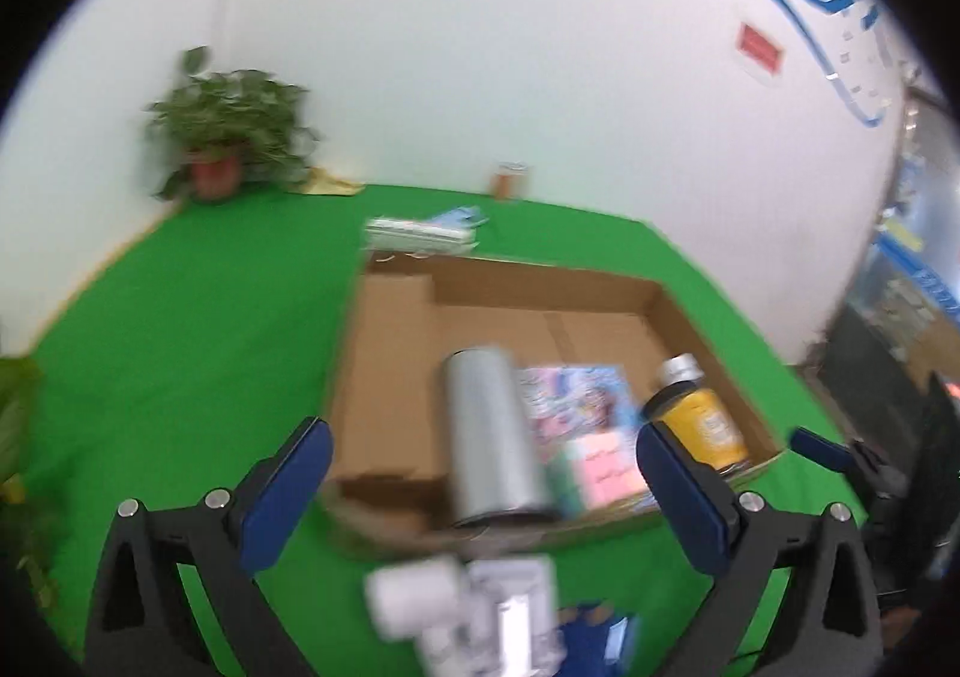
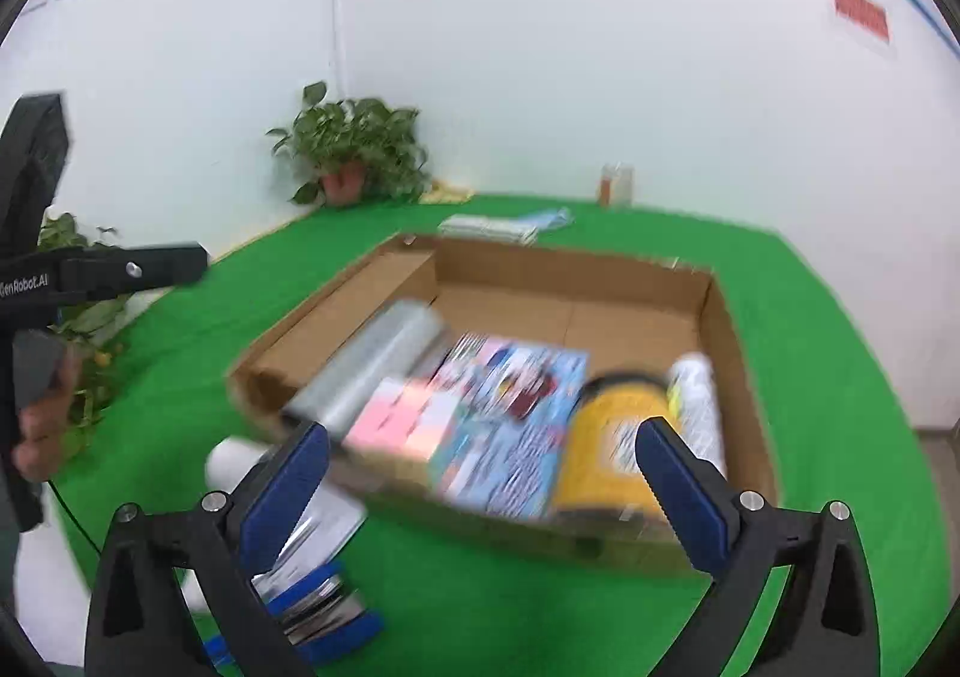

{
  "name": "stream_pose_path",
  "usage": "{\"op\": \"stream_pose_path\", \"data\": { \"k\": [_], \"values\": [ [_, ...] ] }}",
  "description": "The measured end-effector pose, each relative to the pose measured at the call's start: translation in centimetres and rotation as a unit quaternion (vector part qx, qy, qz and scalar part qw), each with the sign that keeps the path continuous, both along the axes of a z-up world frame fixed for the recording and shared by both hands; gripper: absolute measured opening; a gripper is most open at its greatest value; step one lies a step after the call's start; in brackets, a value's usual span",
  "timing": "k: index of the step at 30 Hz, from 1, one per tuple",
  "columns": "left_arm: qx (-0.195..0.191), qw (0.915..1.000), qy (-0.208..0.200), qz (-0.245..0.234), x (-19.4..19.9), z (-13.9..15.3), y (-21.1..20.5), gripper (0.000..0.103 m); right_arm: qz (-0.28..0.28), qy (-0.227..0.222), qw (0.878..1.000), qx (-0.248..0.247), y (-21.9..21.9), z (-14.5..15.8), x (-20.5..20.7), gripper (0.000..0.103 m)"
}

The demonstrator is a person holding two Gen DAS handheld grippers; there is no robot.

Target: Organize rigid objects

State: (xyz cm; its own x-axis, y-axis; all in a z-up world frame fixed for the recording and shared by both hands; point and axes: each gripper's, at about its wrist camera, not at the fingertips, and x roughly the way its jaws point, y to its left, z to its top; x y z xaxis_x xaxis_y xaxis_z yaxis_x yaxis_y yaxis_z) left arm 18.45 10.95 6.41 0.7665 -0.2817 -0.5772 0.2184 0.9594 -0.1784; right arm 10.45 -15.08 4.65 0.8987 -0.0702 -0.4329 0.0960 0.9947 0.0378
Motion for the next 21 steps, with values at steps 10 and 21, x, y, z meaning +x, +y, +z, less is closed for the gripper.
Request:
{"op": "stream_pose_path", "data": {
  "k": [10,21],
  "values": [
    [-0.010,0.9918,0.125,0.023,-5.6,-7.3,3.5,0.101,0.091,0.213,0.953,0.197,6.9,-11.1,0.8,0.096],
    [-0.016,0.9933,0.114,-0.013,-8.8,-7.1,1.6,0.101,0.032,0.190,0.967,0.170,9.6,-15.3,1.3,0.071]
  ]
}}
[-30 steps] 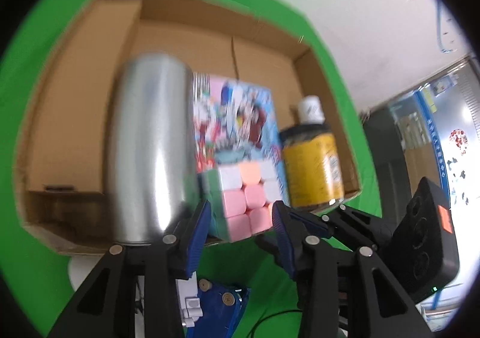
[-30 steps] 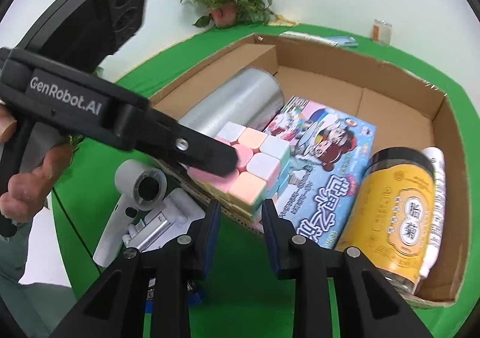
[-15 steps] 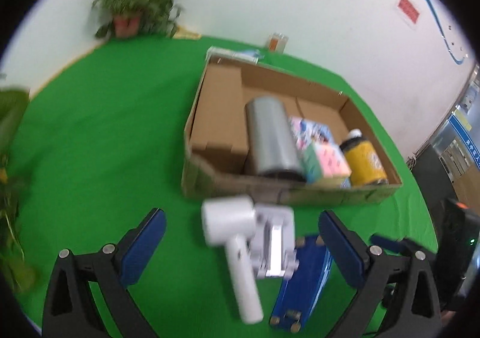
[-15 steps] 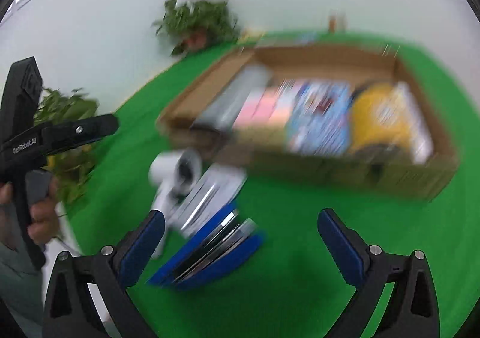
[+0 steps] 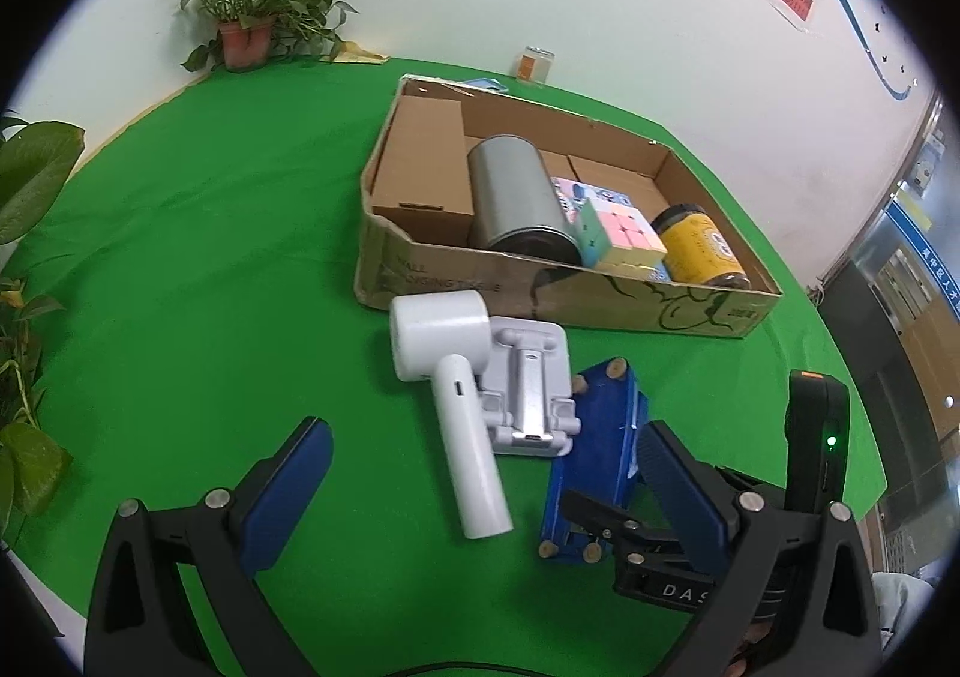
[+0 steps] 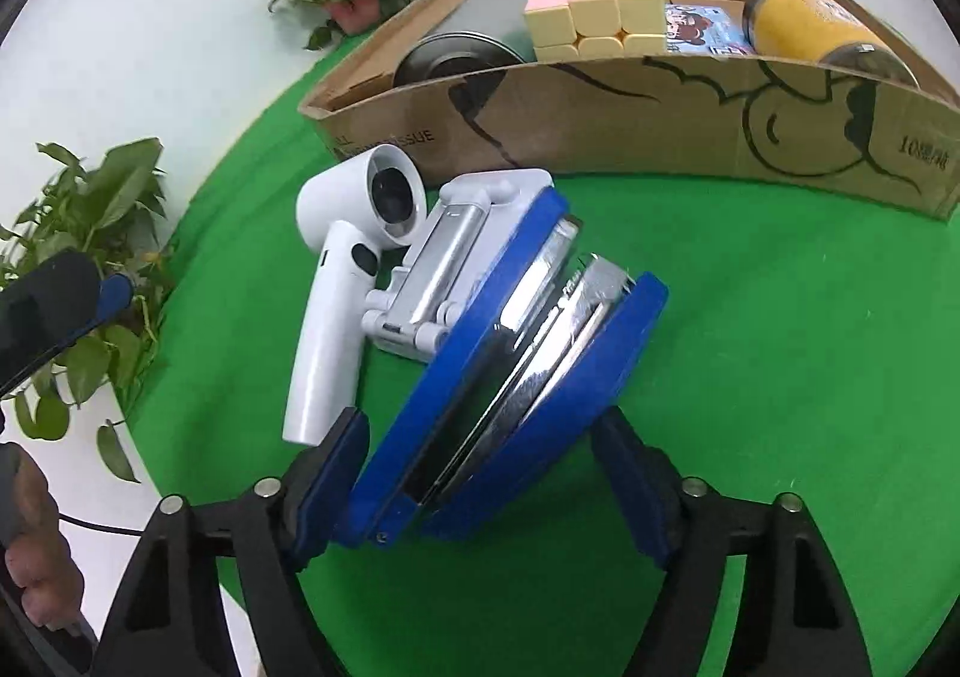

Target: Organize rigid objects

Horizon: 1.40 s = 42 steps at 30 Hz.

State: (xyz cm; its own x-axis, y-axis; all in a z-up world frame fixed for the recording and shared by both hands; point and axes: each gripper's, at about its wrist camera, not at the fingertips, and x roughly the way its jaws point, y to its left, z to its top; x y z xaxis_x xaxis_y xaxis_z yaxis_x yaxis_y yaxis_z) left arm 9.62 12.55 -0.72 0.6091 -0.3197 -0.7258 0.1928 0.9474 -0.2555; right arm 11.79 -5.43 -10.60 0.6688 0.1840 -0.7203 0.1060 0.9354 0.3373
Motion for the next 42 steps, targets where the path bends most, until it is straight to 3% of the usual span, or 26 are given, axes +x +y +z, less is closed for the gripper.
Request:
{"op": "stream_pose_path", "data": {
  "k": [7,9,12,16,20,23,27,28,30,31,33,35,38,39,41,42],
  "values": [
    [-0.026,0.9985,0.035,-0.031,0.2,-1.3,-3.4,0.101,0.009,-0.018,0.999,-0.029,-0.1,0.1,-2.7,0.047],
    [-0.034,0.9973,0.046,-0.046,0.4,-1.7,-4.5,0.101,0.006,-0.025,0.999,-0.038,-0.8,0.3,-3.8,0.029],
    [-0.048,0.9946,0.065,-0.065,0.7,-2.5,-6.5,0.101,-0.015,-0.022,0.998,-0.050,-3.3,0.2,-5.5,0.030],
    [-0.074,0.9864,0.108,-0.099,1.3,-4.3,-9.5,0.101,-0.038,-0.017,0.997,-0.059,-6.3,0.3,-7.7,0.028],
    [-0.129,0.9687,0.156,-0.144,1.7,-5.9,-12.5,0.101,-0.073,0.004,0.994,-0.087,-9.3,-0.5,-9.3,0.013],
    [-0.175,0.9542,0.168,-0.175,1.8,-6.3,-14.3,0.101,-0.080,-0.002,0.994,-0.077,-11.4,-0.5,-10.4,0.013],
    [-0.170,0.9543,0.188,-0.158,2.9,-7.2,-15.3,0.101,-0.043,-0.030,0.998,-0.034,-13.0,-0.2,-11.3,0.018],
    [-0.166,0.9542,0.201,-0.147,3.3,-7.7,-15.4,0.101,-0.030,-0.041,0.998,-0.038,-13.3,0.2,-11.4,0.024],
    [-0.170,0.9514,0.221,-0.132,4.0,-8.6,-15.4,0.101,-0.008,-0.049,0.997,-0.056,-13.3,0.9,-11.1,0.069],
    [-0.174,0.9486,0.231,-0.129,4.4,-9.1,-15.4,0.099,0.009,-0.050,0.997,-0.060,-13.3,1.0,-10.9,0.071],
    [-0.180,0.9432,0.248,-0.129,4.9,-9.7,-15.6,0.098,0.054,-0.046,0.995,-0.065,-12.7,1.2,-9.5,0.070],
    [-0.178,0.9433,0.250,-0.127,5.3,-9.7,-15.8,0.094,0.079,-0.046,0.993,-0.069,-12.2,1.3,-8.4,0.070],
    [-0.165,0.9462,0.252,-0.120,5.9,-9.5,-16.2,0.088,0.084,-0.019,0.993,-0.079,-12.0,0.3,-6.5,0.050],
    [-0.156,0.9479,0.251,-0.119,6.1,-9.4,-16.4,0.086,0.077,-0.032,0.992,-0.095,-11.8,0.4,-6.4,0.046],
    [-0.138,0.9516,0.248,-0.118,6.5,-9.3,-16.8,0.071,0.070,-0.031,0.990,-0.115,-11.2,0.4,-6.1,0.038],
    [-0.132,0.9530,0.247,-0.115,6.7,-9.3,-16.9,0.070,0.069,-0.033,0.990,-0.123,-10.8,0.3,-6.0,0.037]
  ]
}}
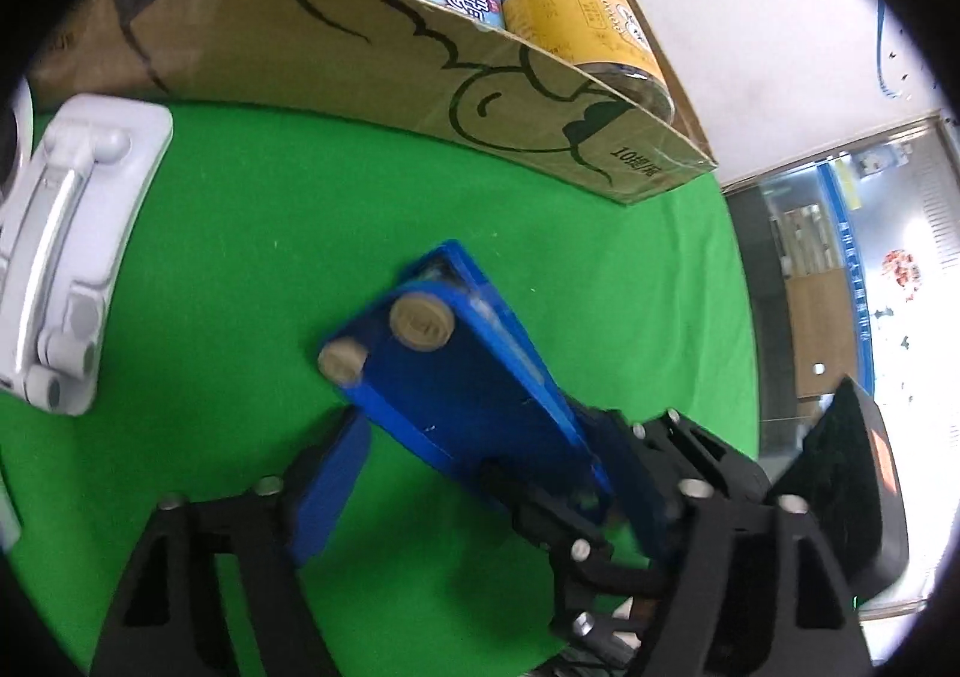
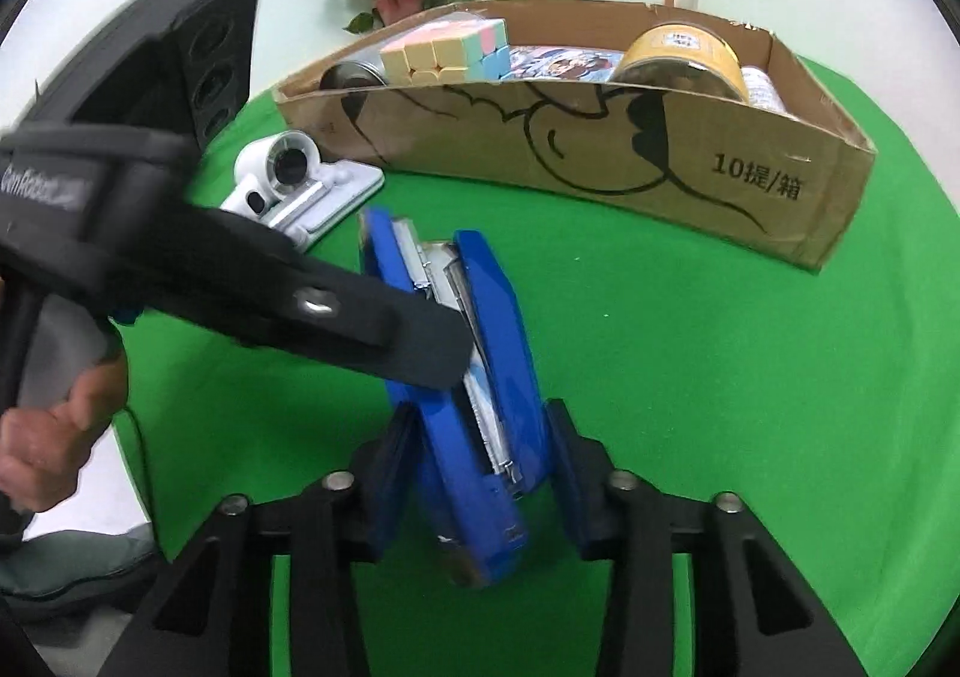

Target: Organize rigid objects

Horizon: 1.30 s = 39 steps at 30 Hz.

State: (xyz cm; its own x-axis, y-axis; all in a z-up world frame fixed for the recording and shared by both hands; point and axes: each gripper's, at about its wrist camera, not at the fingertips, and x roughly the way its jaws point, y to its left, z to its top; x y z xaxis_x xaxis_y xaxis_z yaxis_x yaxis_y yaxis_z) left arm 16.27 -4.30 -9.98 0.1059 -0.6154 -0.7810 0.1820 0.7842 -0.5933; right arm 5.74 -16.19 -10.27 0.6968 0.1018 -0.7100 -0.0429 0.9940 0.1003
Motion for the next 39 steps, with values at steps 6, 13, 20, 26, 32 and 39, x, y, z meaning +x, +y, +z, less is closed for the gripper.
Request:
{"op": "stream_pose_path", "data": {
  "k": [6,13,20,26,32,39],
  "values": [
    [-0.023,0.9997,0.008,-0.009,0.7,0.2,0.2,0.044,-0.026,-0.017,0.992,-0.120,3.1,0.1,-0.8,0.034],
    [-0.083,0.9957,0.008,-0.041,2.0,0.2,-1.8,0.033,-0.090,-0.013,0.980,-0.176,2.1,0.3,-1.1,0.033],
    [-0.057,0.9981,0.005,-0.021,1.6,0.9,-1.2,0.057,-0.103,0.000,0.965,-0.239,2.3,0.6,-0.8,0.032],
    [0.026,0.9980,-0.053,0.024,-0.8,2.1,4.0,0.063,-0.111,-0.002,0.939,-0.325,5.4,-0.2,-0.1,0.034],
    [0.058,0.9915,-0.064,0.097,-3.8,1.3,9.5,0.068,-0.019,-0.088,0.975,-0.204,7.1,2.5,-3.4,0.077],
    [0.026,0.9955,-0.056,0.072,-5.3,1.3,8.5,0.068,-0.031,-0.046,0.996,-0.064,3.0,3.0,-3.2,0.078]
  ]
}}
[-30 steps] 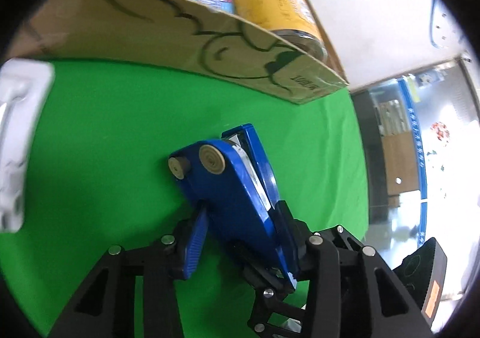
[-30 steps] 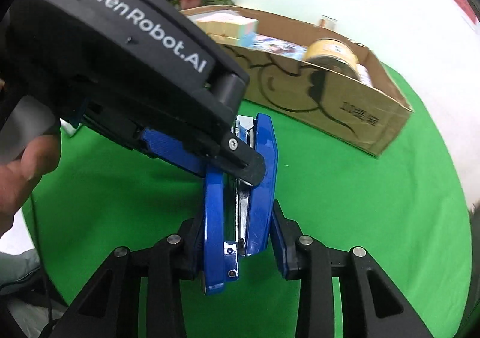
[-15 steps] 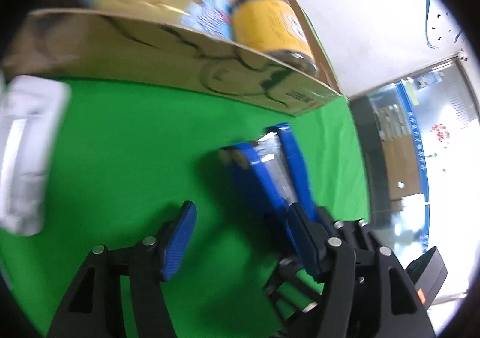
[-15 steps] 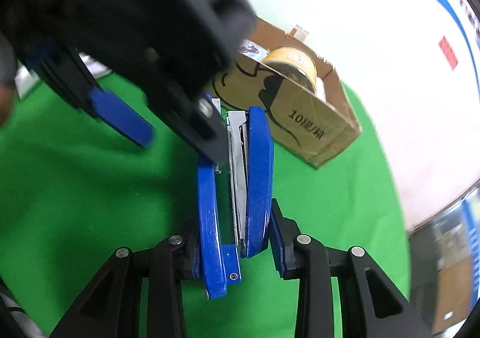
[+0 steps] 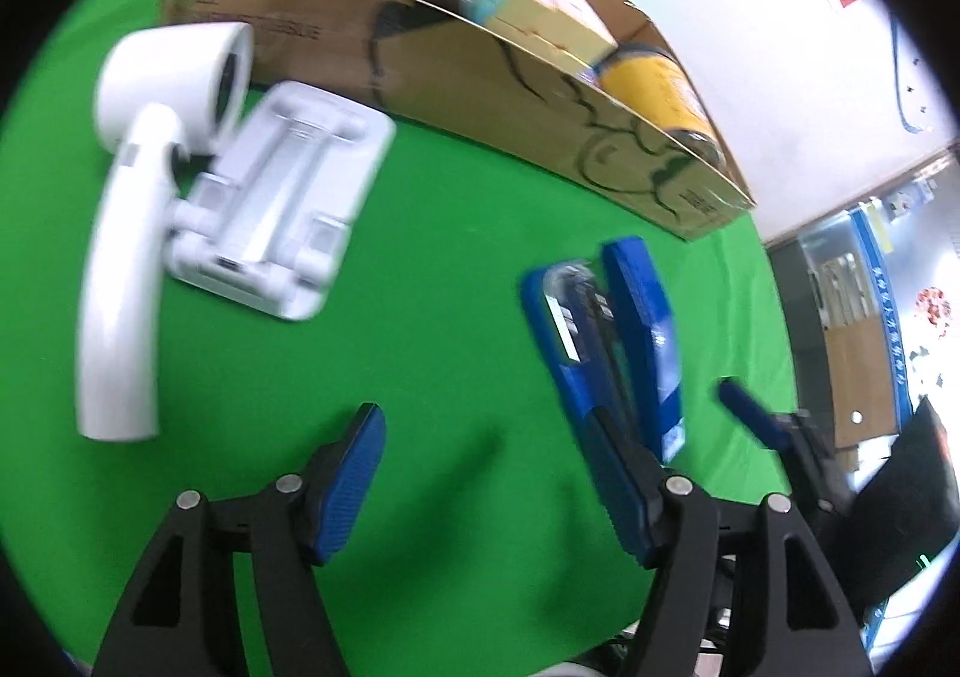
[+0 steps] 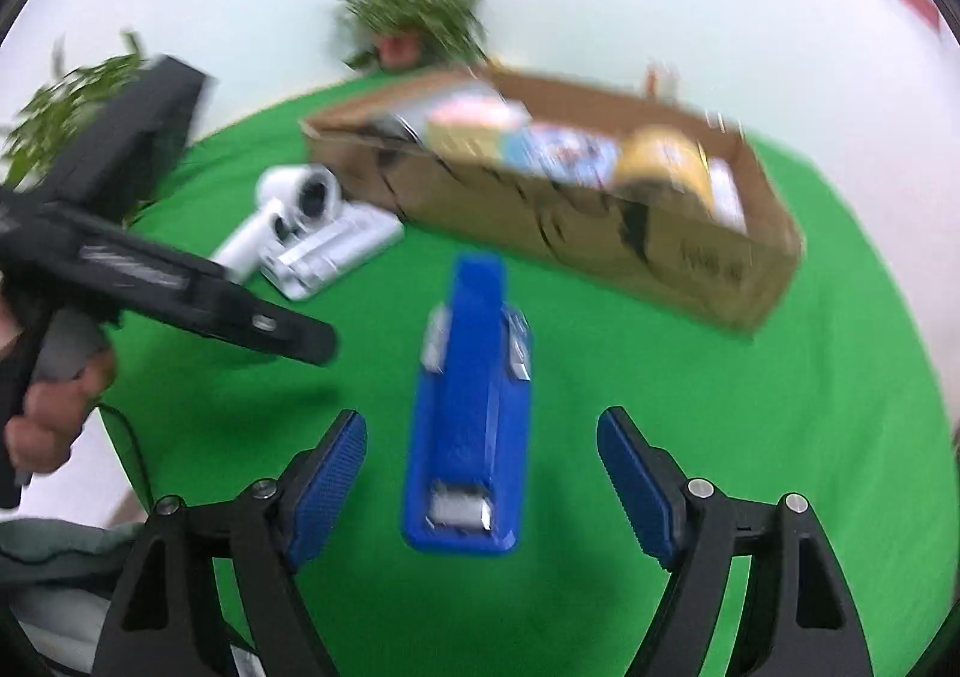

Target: Organize rigid objects

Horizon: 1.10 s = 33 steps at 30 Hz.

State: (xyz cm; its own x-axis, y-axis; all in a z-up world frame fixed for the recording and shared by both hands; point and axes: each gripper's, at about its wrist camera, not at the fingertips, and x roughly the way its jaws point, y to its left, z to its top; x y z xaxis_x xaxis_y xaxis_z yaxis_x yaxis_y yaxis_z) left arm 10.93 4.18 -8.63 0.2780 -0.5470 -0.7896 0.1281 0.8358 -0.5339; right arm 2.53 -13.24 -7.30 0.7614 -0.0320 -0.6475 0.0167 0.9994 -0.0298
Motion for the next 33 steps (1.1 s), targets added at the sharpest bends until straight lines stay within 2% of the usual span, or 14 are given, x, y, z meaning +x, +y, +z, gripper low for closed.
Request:
{"op": "stream_pose_path", "data": {
  "k": [2,4,7,9,10,14,20,25,29,33],
  "values": [
    [-0.003,0.9998,-0.001,-0.019,-0.1,0.1,-1.2,0.068,0.001,0.021,1.000,0.017,-0.7,-1.6,0.5,0.077],
    [0.003,0.9995,-0.004,-0.032,0.2,0.0,-2.3,0.068,0.003,0.023,1.000,0.018,-0.1,-2.5,-0.5,0.074],
    [0.011,0.9995,-0.012,-0.025,0.4,0.3,-4.0,0.068,-0.003,0.026,1.000,-0.002,1.1,-3.3,-0.8,0.064],
    [0.015,0.9997,-0.015,-0.008,0.2,0.0,-4.5,0.068,-0.009,0.036,0.999,-0.013,1.4,-4.7,-0.3,0.050],
    [0.019,0.9997,-0.014,0.003,-0.2,-0.3,-4.2,0.068,-0.013,0.032,0.999,-0.015,1.5,-4.8,-0.3,0.049],
    [0.023,0.9987,-0.031,0.033,-1.6,-0.5,-3.7,0.069,-0.032,0.027,0.999,0.001,1.3,-5.0,0.1,0.048],
    [0.076,0.9964,-0.023,-0.029,-1.7,-0.3,-5.9,0.070,-0.056,0.035,0.994,0.086,0.4,-4.3,0.3,0.048],
    [0.036,0.9992,0.006,-0.016,-0.8,-0.7,-6.0,0.070,-0.061,0.042,0.986,0.151,-0.6,-4.1,0.3,0.048],
    [0.013,0.9993,0.024,-0.026,-0.3,-0.9,-5.7,0.070,-0.062,0.045,0.979,0.190,-1.3,-4.1,0.2,0.048],
    [-0.041,0.9964,0.055,-0.050,-0.6,-1.3,-4.7,0.070,-0.064,0.049,0.973,0.215,-1.4,-4.1,0.1,0.048]
  ]
}}
